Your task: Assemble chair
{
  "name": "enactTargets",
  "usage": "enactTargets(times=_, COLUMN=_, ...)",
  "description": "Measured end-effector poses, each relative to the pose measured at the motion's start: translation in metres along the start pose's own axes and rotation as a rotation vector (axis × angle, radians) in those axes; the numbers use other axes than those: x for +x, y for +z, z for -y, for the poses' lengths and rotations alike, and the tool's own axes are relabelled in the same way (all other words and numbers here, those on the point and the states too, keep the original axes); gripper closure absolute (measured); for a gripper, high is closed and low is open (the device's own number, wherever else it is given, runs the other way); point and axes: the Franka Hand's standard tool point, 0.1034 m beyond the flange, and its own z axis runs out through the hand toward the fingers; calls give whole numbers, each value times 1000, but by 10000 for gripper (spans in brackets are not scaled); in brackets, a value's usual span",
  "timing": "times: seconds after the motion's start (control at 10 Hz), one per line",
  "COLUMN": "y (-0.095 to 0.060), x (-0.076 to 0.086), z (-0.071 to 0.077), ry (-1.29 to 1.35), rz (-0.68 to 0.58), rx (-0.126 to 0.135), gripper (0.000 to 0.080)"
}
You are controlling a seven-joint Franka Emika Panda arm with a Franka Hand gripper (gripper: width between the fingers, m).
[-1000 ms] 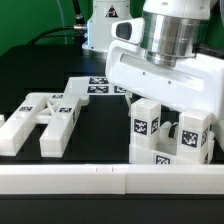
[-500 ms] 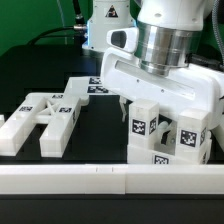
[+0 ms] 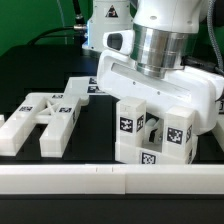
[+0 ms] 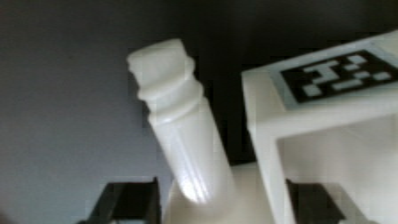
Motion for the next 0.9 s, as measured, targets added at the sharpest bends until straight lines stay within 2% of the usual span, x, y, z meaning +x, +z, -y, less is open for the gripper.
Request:
enactTargets(times=0.5, y=-3, x=2, z=2, ry=-11, rz=-6, rx=9, gripper=466)
enactTargets(times=0.9, y=-55, x=12, z=6, ry=-139, rz=10, rx=68, gripper=467)
